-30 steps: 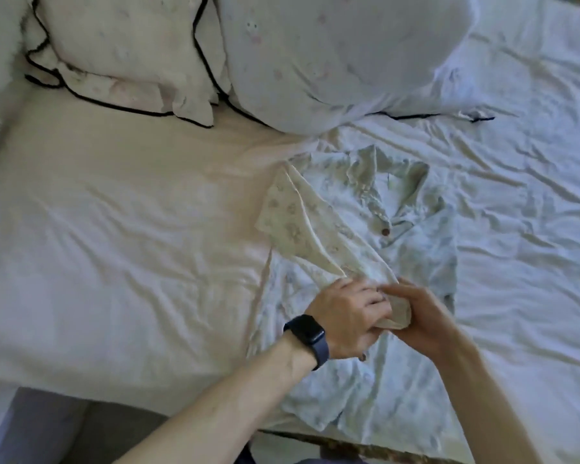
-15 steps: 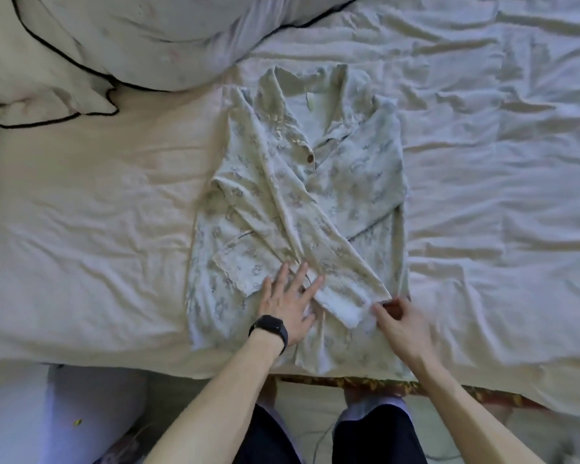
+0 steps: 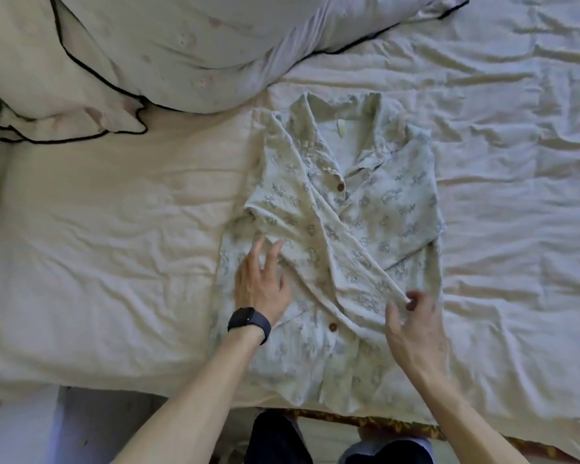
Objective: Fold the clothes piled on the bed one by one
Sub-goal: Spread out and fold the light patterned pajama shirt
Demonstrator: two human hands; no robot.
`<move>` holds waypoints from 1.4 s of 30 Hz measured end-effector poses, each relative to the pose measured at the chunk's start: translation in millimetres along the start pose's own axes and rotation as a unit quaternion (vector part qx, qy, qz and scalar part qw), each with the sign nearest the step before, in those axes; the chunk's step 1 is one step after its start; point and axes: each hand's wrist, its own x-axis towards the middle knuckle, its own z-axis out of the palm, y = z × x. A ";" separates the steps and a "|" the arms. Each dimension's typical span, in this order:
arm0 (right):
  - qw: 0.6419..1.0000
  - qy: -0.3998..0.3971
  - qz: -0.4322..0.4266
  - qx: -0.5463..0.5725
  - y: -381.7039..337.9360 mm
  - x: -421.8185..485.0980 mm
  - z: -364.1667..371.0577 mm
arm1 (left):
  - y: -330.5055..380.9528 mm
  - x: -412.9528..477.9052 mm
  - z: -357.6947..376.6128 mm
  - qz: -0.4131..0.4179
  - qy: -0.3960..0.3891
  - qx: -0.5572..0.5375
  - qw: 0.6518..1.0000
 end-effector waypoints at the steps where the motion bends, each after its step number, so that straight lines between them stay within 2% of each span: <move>1: 0.999 0.002 -0.035 0.009 -23.2 4.2 6.8 | -11.6 19.8 -7.2 -0.037 0.022 -0.007 0.999; 4: 0.991 -0.042 -0.116 0.047 -98.7 34.0 34.1 | -45.7 82.4 -20.8 -0.084 0.017 0.028 0.996; 6: 0.985 -0.066 -0.152 0.046 -150.5 65.9 52.8 | -63.6 120.2 -21.4 -0.060 0.008 0.057 0.996; 8: 0.981 -0.056 -0.184 0.028 -202.0 101.2 70.0 | -77.1 146.5 -22.3 -0.019 -0.006 0.052 0.998; 11: 0.984 -0.059 -0.163 -0.044 -269.9 151.8 90.9 | -100.5 160.2 -25.0 0.000 -0.009 0.004 1.000; 12: 0.985 -0.071 -0.149 -0.047 -289.2 164.7 97.5 | -110.9 157.8 -25.2 -0.016 -0.002 -0.027 1.000; 14: 0.987 -0.096 -0.128 0.015 -323.0 183.7 110.1 | -127.3 149.6 -24.3 -0.075 -0.007 -0.103 0.992; 17: 0.979 -0.133 -0.118 0.104 -358.0 202.6 124.9 | -138.3 146.8 -20.0 -0.178 -0.061 -0.237 0.953; 19: 0.969 -0.164 -0.113 0.144 -373.1 206.0 133.7 | -145.6 151.7 -16.7 -0.216 -0.085 -0.279 0.932; 21: 0.965 -0.182 -0.095 0.161 -379.5 209.3 136.4 | -145.7 155.7 -19.1 -0.210 -0.107 -0.283 0.930; 23: 0.969 -0.190 -0.091 0.131 -378.5 215.7 134.1 | -138.2 158.9 -25.4 -0.152 -0.096 -0.236 0.955; 26: 0.971 -0.183 -0.143 -0.049 -375.0 224.0 130.8 | -129.9 161.3 -29.6 -0.045 -0.028 -0.111 0.992; 28: 0.968 -0.151 -0.176 -0.096 -376.5 227.3 130.9 | -133.8 163.7 -32.2 -0.028 0.000 -0.082 0.996; 32: 0.975 -0.121 -0.182 0.036 -382.7 223.2 136.6 | -150.2 164.4 -30.0 -0.081 -0.012 -0.102 0.991; 34: 0.975 -0.106 -0.190 0.041 -375.6 210.7 138.3 | -146.9 166.0 -29.4 -0.074 -0.039 -0.100 0.991; 36: 0.976 -0.056 -0.201 0.063 -350.3 185.1 130.9 | -136.8 168.2 -33.5 -0.069 -0.043 -0.106 0.991; 39: 0.972 0.037 -0.227 0.039 -280.8 131.8 112.9 | -111.7 166.4 -38.8 -0.004 0.010 -0.088 0.996; 42: 0.981 0.086 -0.173 0.027 -203.0 84.7 96.2 | -84.2 170.1 -33.1 0.109 0.011 -0.053 0.993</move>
